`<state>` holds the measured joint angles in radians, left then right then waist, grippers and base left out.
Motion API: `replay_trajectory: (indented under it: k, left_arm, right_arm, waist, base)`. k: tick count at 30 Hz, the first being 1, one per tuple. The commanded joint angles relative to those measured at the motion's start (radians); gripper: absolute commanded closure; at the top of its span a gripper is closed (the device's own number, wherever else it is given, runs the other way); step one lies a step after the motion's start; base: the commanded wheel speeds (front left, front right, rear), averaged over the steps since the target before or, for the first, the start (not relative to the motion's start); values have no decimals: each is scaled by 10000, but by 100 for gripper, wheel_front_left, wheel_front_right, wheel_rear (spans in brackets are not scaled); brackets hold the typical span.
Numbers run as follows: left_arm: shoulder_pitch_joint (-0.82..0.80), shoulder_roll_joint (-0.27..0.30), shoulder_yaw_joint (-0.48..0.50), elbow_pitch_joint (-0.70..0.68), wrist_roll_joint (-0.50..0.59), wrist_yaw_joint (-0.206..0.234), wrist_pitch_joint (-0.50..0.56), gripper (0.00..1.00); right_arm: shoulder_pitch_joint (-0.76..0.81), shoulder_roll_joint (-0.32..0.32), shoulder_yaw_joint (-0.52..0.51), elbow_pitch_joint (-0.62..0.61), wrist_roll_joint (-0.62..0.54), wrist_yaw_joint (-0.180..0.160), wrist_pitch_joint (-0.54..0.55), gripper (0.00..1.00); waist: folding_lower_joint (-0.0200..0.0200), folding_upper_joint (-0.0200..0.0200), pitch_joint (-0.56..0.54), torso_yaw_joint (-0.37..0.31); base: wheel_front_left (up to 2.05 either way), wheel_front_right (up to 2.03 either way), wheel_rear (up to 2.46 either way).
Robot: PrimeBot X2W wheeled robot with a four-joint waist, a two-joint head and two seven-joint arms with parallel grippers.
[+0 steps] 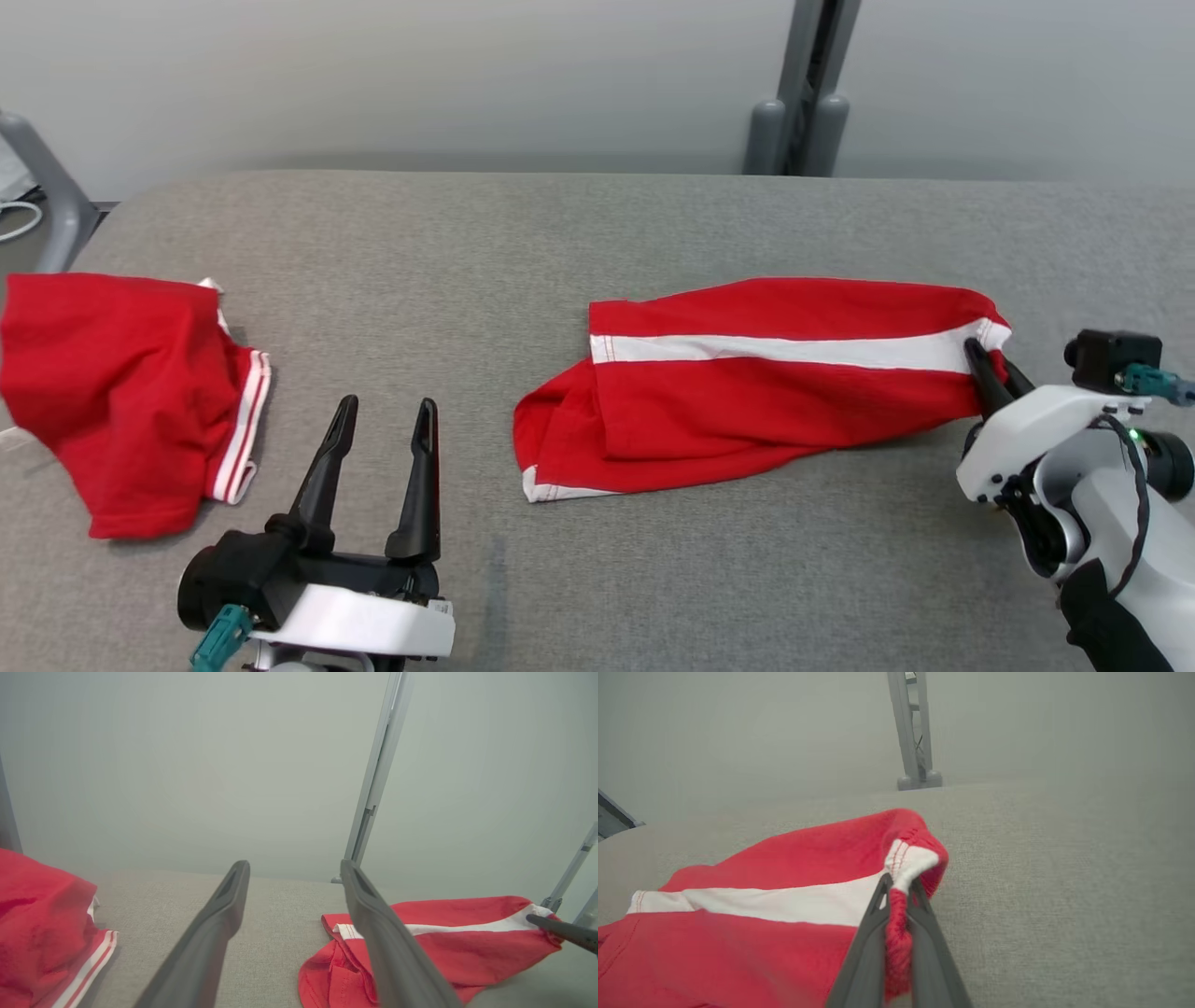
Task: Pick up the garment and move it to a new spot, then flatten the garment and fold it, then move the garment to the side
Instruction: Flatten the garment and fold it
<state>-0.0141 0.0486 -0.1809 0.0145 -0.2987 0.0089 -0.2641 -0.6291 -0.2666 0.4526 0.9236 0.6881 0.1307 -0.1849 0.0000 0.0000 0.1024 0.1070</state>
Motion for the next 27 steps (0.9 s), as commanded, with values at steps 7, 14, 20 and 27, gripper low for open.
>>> replay_trajectory:
  k: [7,14,20,27]
  left_arm:
    - [-414,34,21,95,113,-88,6,0]
    - [-663,34,-118,198,-31,-48,6,0]
    - [-692,32,-97,225,-96,113,6,0]
    - [-761,37,22,395,-496,248,6,0]
  right_arm:
    - [251,72,-57,485,63,1,-329,0]
    - [310,-104,-8,600,-783,1,-682,0]
    - [504,-87,-911,-599,-1592,1,-821,0]
    - [2090,323,-2654,-4360,-3874,3,-798,0]
  waist:
    - [0,0,201,-599]
    - [0,0,-140,-837]
    - [0,0,-535,-1098]
    - [0,0,-597,-1305]
  base:
    - [0,0,0]
    - [0,0,0]
    - [0,0,0]
    - [0,0,0]
